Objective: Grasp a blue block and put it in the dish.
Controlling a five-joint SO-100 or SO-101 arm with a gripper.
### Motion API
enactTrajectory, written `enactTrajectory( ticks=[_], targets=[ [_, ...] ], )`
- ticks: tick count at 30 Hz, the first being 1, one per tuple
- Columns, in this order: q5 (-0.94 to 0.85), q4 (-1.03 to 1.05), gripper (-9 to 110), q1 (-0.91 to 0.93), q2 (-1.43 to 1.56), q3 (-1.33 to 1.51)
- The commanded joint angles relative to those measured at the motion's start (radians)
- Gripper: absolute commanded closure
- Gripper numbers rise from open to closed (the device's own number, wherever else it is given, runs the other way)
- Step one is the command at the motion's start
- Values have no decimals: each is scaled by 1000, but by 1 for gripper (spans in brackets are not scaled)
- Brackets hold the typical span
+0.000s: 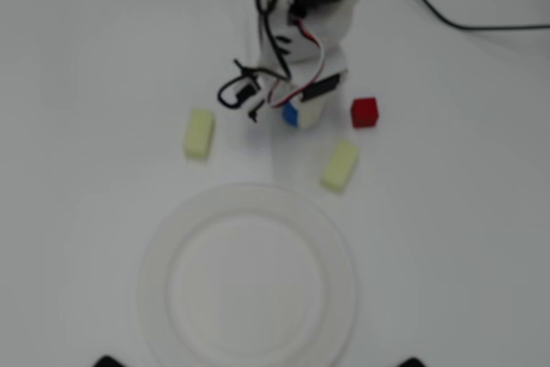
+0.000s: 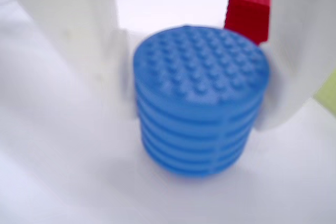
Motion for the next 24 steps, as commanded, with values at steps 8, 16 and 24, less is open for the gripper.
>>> enactTrajectory(
  ticks=[8,16,24],
  targets=[
    [-179,-440,101,141,595,207],
    [-219,-577,101,133,500,121],
    [-190,-618,101,127,133,-156]
  ],
)
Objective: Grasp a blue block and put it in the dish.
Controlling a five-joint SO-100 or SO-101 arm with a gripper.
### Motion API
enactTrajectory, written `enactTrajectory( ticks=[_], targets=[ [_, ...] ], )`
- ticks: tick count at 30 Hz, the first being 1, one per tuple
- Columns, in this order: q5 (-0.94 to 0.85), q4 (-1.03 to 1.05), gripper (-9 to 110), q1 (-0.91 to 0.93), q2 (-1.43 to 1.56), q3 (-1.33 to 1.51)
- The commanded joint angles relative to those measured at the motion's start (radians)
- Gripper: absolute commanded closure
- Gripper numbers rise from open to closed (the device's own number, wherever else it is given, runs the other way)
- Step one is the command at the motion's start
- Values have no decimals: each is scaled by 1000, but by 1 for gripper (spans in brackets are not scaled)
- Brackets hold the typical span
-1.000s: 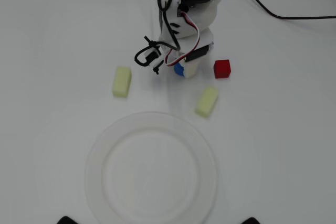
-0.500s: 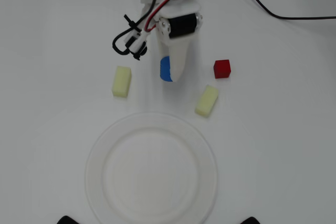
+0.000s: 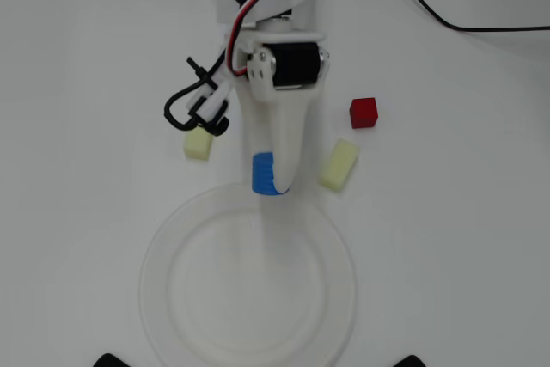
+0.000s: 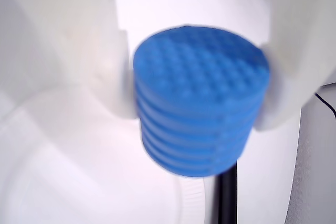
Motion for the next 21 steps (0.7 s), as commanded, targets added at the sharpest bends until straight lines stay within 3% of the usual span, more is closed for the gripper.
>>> enactTrajectory(
  ticks=[1,13,21],
  targets=[
    [5,-17,101,-8,-114,-147],
    [-5,-14,101,21,-569,-433],
    [-23,6,101,31,-655,-468]
  ],
)
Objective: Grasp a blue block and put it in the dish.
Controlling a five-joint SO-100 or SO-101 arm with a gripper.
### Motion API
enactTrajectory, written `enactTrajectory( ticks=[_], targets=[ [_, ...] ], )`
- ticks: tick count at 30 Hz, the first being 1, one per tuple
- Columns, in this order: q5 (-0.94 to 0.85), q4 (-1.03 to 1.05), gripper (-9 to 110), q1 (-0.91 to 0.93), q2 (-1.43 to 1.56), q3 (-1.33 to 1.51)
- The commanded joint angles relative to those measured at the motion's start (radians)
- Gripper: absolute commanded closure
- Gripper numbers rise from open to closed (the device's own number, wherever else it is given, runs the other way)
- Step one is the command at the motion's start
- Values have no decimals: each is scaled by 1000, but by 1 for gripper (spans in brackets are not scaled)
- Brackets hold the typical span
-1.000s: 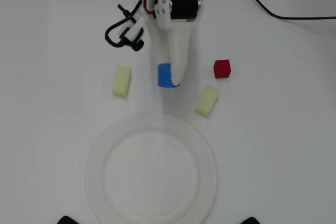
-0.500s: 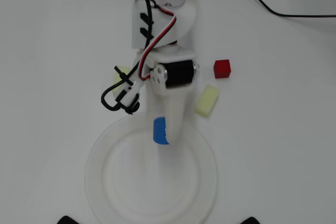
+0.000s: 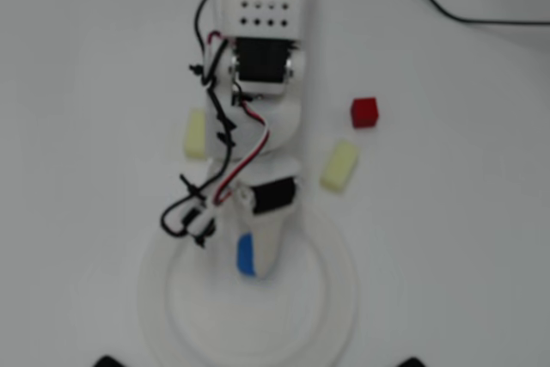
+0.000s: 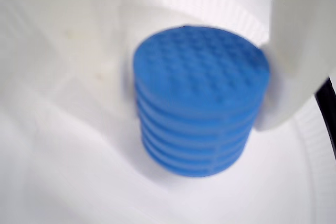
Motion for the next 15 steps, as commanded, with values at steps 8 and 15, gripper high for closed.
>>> enactTrajectory(
  ticks=[8,15],
  targets=[
    [-29,137,83,-8,12,-109],
    [-21,311,67,0,120,-140]
  ],
)
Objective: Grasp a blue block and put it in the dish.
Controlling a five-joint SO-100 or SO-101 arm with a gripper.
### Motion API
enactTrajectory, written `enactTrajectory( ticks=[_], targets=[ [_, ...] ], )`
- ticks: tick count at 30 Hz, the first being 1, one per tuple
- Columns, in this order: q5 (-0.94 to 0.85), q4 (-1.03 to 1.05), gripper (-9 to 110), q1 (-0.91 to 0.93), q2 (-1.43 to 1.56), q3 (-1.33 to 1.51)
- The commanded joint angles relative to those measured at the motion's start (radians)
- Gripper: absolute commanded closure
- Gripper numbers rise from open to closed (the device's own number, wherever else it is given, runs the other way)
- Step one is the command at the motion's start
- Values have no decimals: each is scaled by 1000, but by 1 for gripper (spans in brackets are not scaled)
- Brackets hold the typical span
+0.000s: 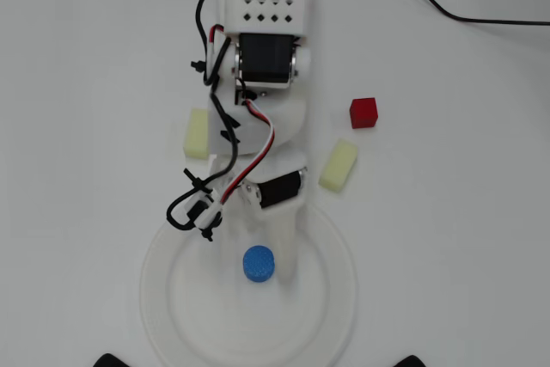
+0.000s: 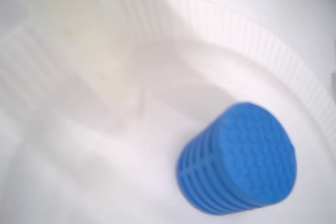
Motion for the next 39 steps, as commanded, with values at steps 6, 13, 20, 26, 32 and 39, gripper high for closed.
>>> enactTrajectory(
  ticks=[6,13,20,26,32,39],
  targets=[
    [29,291,62,26,367,-44],
    [26,479,59,37,867,183],
    [110,486,58,29,1407,680],
    [172,497,58,18,1738,1029],
    [232,574,54,41,1908,1243],
    [244,634,52,48,2085,1451]
  ],
)
